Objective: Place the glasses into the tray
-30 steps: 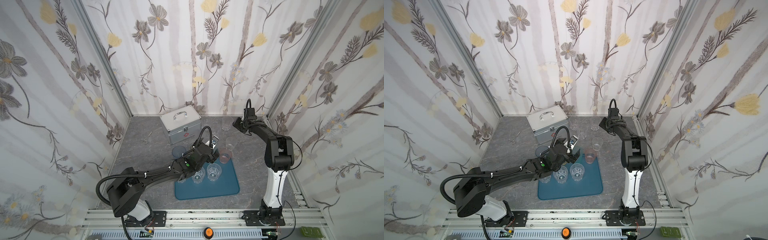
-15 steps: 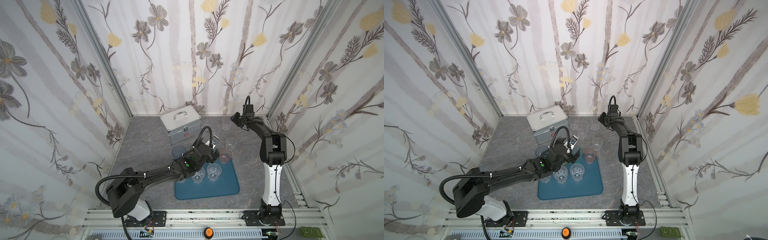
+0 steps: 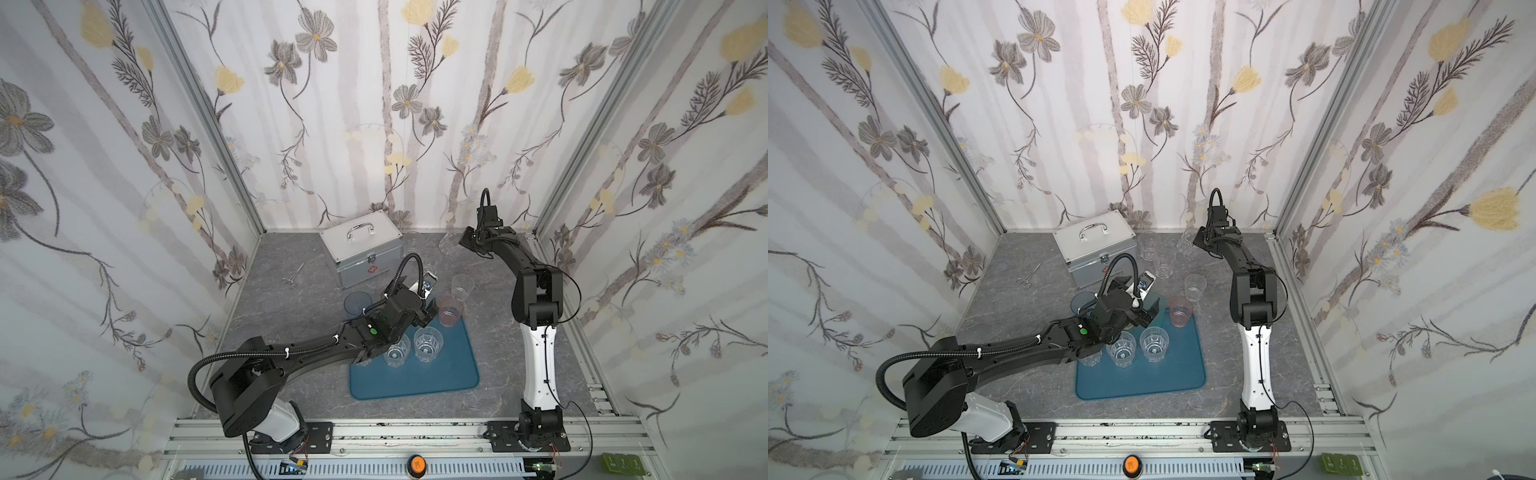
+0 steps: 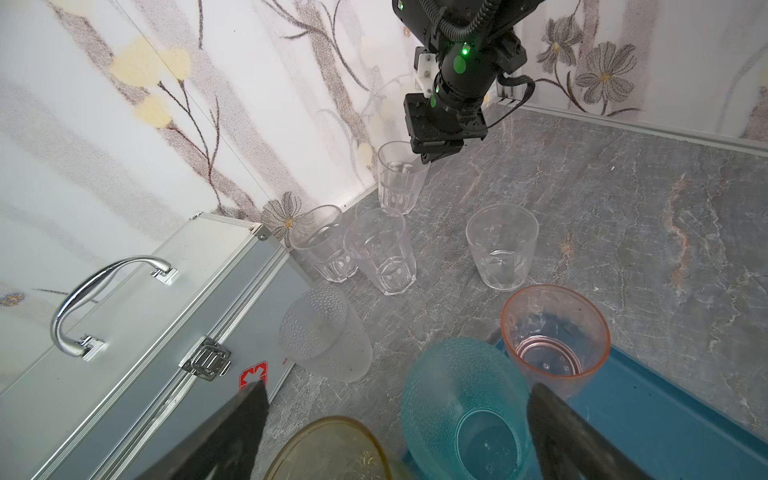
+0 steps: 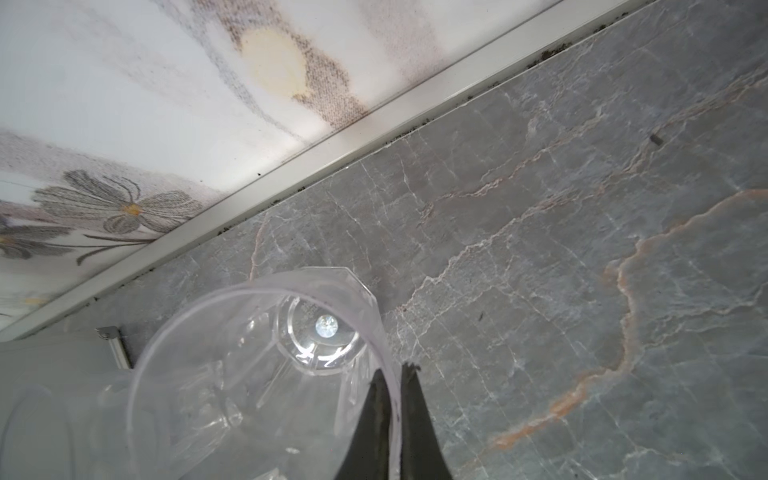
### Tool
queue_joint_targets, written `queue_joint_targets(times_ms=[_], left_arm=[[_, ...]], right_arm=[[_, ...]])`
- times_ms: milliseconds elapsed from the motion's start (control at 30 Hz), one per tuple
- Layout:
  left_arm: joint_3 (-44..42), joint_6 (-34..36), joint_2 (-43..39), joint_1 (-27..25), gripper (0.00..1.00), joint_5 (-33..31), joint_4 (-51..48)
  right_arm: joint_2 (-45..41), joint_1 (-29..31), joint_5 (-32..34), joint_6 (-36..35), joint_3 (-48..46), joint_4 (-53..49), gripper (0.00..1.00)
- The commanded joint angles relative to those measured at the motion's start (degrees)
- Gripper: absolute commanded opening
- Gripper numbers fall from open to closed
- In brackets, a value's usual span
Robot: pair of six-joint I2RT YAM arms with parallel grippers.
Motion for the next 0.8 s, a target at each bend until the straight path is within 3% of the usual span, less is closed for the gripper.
queue_joint_targets(times_ms=[0,300,767], left_arm=[[-0.2,-0.2,-0.7,-0.1,1.0,0.0,2.0],[-1.3,-1.1,-2.9,-0.6,1.0,-1.0,2.0],[-1.1,-3.0,-5.3,-4.9,1.0,-4.8,1.6]], right_arm=[[-2.5,0.7,7.0,-5.0,-1.6,-2.7,0.03],[-17.2,2.3,9.8,-6.5,-13.7,-0.3,0.01],[-51.8,3.9,9.6,-6.6,-43.2,0.2,0.0]])
